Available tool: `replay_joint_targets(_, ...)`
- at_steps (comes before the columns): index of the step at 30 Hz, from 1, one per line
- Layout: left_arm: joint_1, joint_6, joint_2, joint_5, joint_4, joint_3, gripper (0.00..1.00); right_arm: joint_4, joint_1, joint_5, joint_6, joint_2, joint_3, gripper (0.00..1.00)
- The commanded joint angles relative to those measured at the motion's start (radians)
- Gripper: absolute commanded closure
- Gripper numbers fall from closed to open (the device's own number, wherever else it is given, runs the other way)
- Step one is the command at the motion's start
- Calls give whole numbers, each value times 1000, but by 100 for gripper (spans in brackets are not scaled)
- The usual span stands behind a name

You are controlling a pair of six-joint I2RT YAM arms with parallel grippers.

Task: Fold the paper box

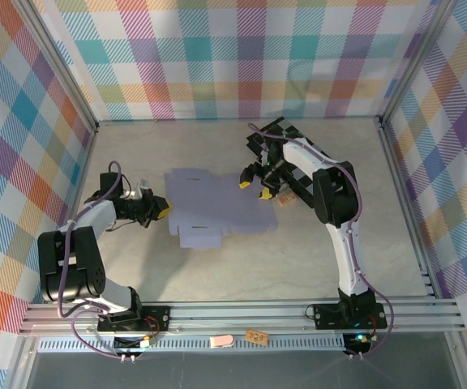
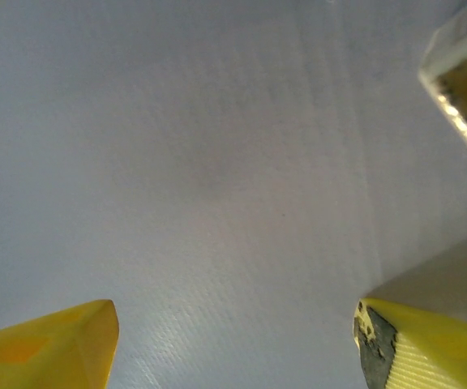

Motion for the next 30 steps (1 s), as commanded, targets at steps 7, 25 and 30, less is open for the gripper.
replay_joint_targets(7,-37,-274,-150,-249,-146,163,100,139,22,-48,159,-188,-41,24)
replay_joint_targets(25,-452,-1110,-187,-1298,-523,761,100,615,153,423,939,-872,-527,26)
replay_joint_targets(30,-567,-1241,-107,-1432,-447,835,100,711,196,399,1256,-864,-501,24)
